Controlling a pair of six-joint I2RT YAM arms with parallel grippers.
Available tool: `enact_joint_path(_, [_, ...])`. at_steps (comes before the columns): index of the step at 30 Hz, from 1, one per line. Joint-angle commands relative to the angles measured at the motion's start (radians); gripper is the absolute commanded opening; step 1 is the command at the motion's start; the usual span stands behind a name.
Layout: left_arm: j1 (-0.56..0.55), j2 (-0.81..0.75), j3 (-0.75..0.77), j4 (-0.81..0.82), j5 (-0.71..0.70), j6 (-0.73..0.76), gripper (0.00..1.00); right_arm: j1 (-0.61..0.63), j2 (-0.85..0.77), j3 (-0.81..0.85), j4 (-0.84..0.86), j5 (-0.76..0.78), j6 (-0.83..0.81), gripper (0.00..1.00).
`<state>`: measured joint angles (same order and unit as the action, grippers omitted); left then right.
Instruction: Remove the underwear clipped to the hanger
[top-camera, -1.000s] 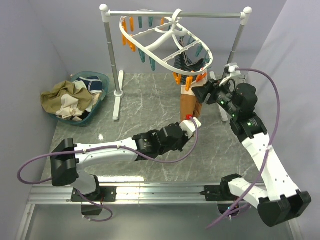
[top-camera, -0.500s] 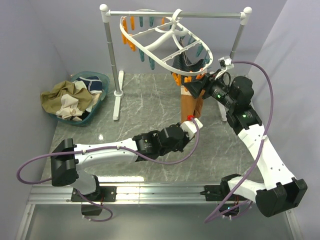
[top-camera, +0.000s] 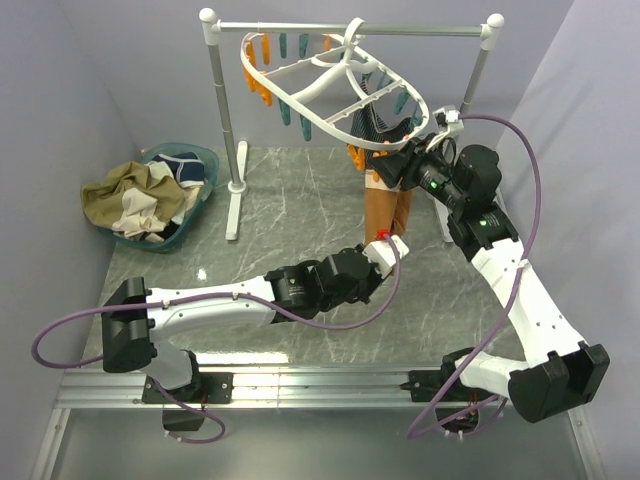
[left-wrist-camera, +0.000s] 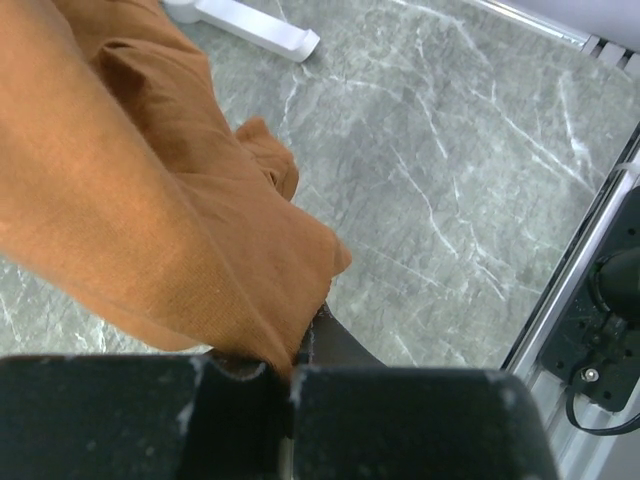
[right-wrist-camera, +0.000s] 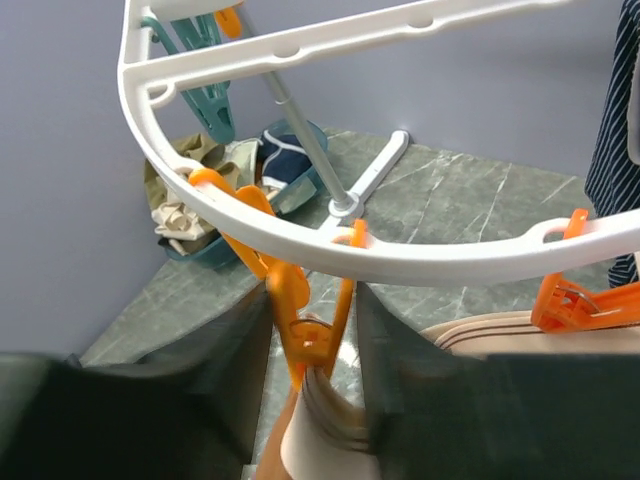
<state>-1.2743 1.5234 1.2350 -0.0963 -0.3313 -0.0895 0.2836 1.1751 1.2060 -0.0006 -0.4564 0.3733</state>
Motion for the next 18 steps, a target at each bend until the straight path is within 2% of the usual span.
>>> enact_joint_path(1, [-0.011, 0.011, 0.05, 0.004, -0.003, 0.014, 0.0, 0.008, 0.001, 0.032, 0.077, -0.007, 0.038, 0.36])
enact_joint_path(3, [-0.013, 0.011, 0.046, 0.006, -0.006, 0.013, 0.0, 0.009, 0.001, 0.03, 0.085, -0.007, 0.041, 0.28])
enact_joint_path(4, [-0.013, 0.009, 0.043, 0.006, -0.011, 0.013, 0.0, 0.011, 0.001, 0.033, 0.082, -0.007, 0.039, 0.21])
enact_joint_path(7, [-0.013, 0.006, 0.034, 0.012, -0.018, 0.013, 0.0, 0.009, -0.002, 0.035, 0.071, -0.005, 0.036, 0.13])
enact_joint_path(9, [-0.011, 0.003, 0.031, 0.015, -0.029, 0.014, 0.0, 0.009, -0.006, 0.035, 0.062, 0.001, 0.03, 0.12])
enact_joint_path(10, [-0.013, 0.0, 0.027, 0.015, -0.034, 0.017, 0.0, 0.009, -0.008, 0.035, 0.057, 0.004, 0.027, 0.16])
enact_joint_path(11, [-0.011, -0.002, 0.027, 0.014, -0.047, 0.017, 0.0, 0.009, -0.011, 0.036, 0.044, 0.004, 0.027, 0.27])
enact_joint_path(12, [-0.011, -0.005, 0.023, 0.012, -0.058, 0.016, 0.0, 0.009, -0.011, 0.046, 0.031, 0.016, 0.027, 0.51])
enact_joint_path(16, [-0.011, -0.044, -0.008, 0.018, -0.113, 0.025, 0.0, 0.009, -0.037, 0.055, -0.019, 0.027, 0.013, 0.77])
enact_joint_path(18, [-0.011, -0.065, -0.031, 0.02, -0.132, 0.022, 0.0, 0.006, -0.058, 0.052, -0.038, 0.03, 0.013, 0.79])
